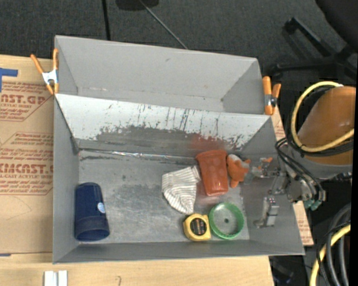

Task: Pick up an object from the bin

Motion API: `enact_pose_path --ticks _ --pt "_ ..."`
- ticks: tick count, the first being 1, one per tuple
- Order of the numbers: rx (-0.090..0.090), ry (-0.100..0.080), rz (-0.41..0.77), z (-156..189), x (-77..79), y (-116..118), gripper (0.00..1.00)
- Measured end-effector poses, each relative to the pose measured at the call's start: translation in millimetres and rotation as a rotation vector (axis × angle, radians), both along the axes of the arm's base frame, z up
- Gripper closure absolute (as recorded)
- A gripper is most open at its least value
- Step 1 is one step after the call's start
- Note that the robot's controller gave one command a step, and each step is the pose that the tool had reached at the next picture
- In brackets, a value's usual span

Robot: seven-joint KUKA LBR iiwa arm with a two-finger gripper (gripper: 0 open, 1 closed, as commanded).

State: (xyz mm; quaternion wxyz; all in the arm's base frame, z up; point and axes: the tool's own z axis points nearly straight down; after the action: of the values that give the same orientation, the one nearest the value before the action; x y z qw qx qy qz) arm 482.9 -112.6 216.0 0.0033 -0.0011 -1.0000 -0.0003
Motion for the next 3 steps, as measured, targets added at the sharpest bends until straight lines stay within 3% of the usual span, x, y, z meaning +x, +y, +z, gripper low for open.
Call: enact_pose_path --ticks 1,2,3 --pt "-0.001 -0.008 0.003 4.5 1.6 0.7 0.0" --pt "-0.002 -0.012 0.086 -78.4 2.1 4.1 0.0" --pt "0.0 -0.004 0.132 -101.6 -1.7 6.4 0.0"
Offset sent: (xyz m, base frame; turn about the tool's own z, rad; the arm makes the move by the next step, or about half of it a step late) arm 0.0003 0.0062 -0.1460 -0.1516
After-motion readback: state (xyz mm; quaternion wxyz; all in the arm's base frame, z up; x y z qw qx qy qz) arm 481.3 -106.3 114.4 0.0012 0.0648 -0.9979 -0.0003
